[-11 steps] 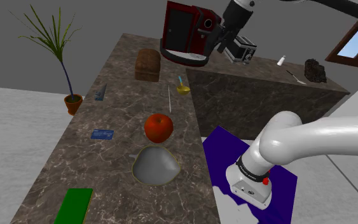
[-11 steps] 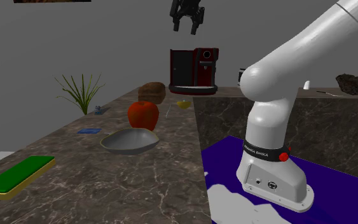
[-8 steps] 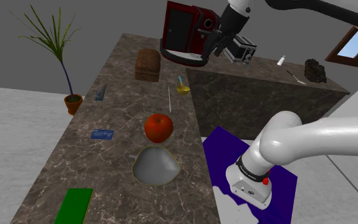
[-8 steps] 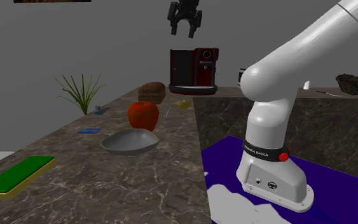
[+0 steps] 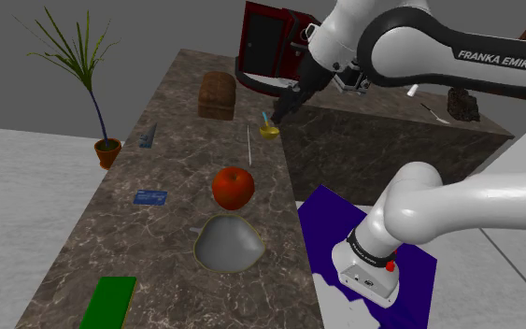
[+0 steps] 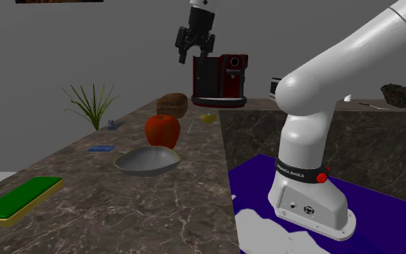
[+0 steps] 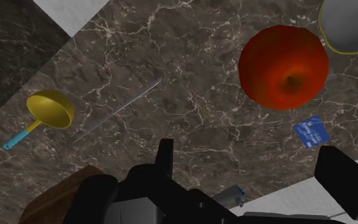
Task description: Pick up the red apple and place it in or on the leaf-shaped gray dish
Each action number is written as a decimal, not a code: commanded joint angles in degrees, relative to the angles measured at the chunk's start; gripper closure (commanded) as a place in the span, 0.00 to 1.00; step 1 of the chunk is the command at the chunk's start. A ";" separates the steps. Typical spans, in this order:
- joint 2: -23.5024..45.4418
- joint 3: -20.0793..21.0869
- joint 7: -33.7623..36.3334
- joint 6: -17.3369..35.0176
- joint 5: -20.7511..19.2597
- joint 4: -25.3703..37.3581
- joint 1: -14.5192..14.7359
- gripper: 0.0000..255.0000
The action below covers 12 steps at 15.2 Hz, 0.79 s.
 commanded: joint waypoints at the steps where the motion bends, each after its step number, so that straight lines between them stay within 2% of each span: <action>1: 0.62 2.31 0.94 4.74 1.06 -2.81 1.37 0.00; 8: 5.62 9.72 3.30 21.83 3.67 -11.01 5.39 0.00; 10: 8.32 12.18 4.26 27.20 4.07 -12.59 6.13 0.00; 12: 10.40 13.41 4.74 30.40 4.10 -13.28 6.12 0.00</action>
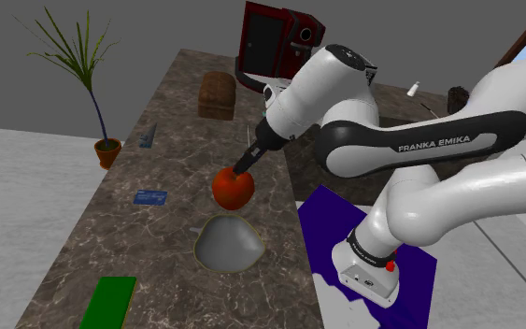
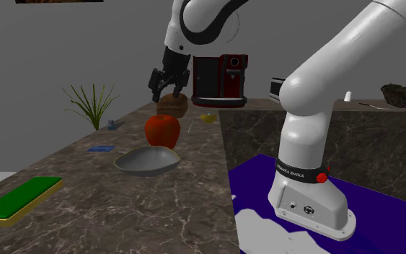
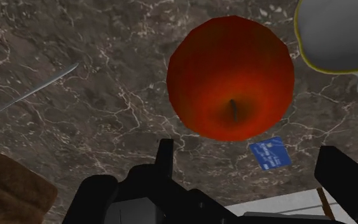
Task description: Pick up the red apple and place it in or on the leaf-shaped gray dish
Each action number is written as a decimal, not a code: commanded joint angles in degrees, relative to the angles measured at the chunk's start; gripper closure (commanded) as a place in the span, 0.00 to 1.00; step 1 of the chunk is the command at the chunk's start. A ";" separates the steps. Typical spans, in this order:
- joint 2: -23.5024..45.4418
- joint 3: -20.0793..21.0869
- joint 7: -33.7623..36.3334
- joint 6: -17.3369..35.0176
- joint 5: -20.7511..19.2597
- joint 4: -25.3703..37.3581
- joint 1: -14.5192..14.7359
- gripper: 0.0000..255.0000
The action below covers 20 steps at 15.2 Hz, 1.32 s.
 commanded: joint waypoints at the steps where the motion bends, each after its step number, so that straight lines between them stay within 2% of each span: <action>1: 1.76 0.96 0.39 2.94 0.07 -0.78 -0.05 0.00; 7: 7.20 2.45 0.87 9.07 -0.50 -1.41 -1.58 0.00; 14: 7.20 2.45 0.87 9.07 -0.50 -1.41 -1.58 0.00; 15: 7.20 2.45 0.87 9.07 -0.50 -1.41 -1.58 1.00; 20: 7.20 2.45 0.87 9.07 -0.50 -1.42 -1.58 1.00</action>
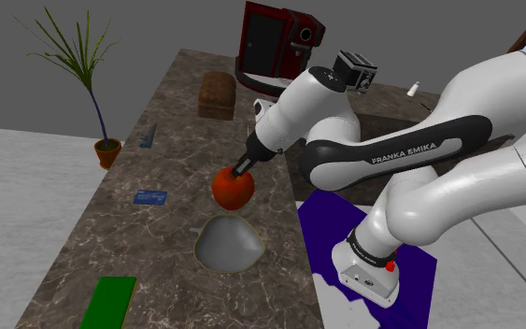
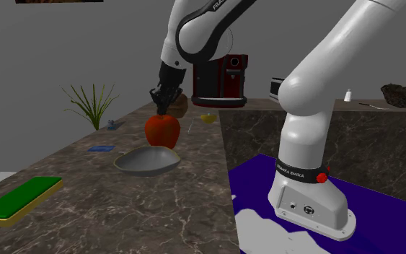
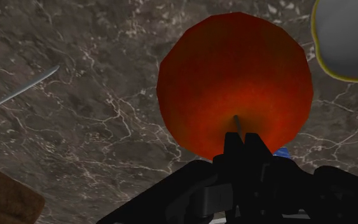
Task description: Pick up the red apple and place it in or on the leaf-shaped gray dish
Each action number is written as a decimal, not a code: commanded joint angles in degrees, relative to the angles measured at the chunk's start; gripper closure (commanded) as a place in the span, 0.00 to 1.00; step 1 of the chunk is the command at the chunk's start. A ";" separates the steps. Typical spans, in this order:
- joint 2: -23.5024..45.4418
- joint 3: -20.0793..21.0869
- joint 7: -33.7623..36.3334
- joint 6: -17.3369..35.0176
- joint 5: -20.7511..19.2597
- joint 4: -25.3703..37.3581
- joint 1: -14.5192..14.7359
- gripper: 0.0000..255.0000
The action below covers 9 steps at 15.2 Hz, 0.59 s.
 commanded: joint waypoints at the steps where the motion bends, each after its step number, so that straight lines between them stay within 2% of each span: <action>1: 0.00 0.00 0.00 0.00 0.00 0.00 0.00 1.00; 4: 0.01 0.00 0.00 0.00 0.00 0.00 0.00 1.00; 9: -2.78 -1.24 -0.63 -5.06 -0.03 2.29 0.39 1.00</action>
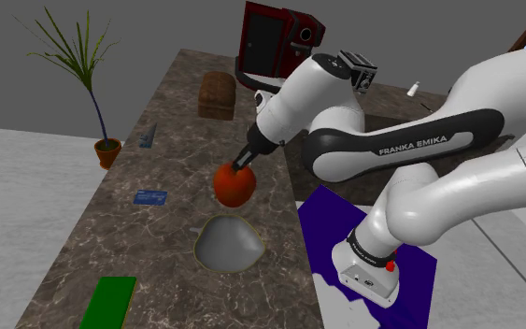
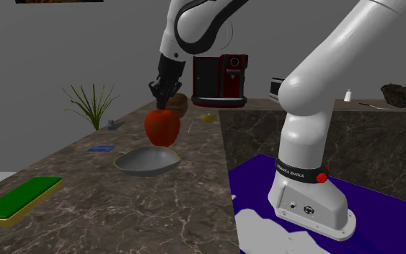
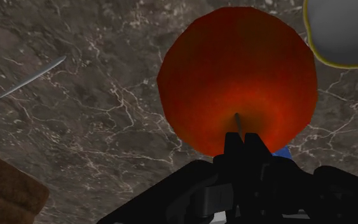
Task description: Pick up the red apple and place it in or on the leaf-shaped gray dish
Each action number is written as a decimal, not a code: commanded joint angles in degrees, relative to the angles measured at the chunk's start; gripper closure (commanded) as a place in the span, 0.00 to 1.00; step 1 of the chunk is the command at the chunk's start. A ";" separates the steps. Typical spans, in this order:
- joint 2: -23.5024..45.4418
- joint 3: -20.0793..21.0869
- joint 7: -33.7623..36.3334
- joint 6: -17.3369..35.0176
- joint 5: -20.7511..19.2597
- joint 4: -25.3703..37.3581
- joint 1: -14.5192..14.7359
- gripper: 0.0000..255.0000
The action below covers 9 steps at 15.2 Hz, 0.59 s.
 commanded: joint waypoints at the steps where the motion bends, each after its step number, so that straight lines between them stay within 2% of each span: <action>1: -1.35 -0.51 -0.23 -2.12 0.04 0.76 0.25 1.00; 9: -4.40 -2.11 -0.93 -9.55 -0.40 5.17 0.32 1.00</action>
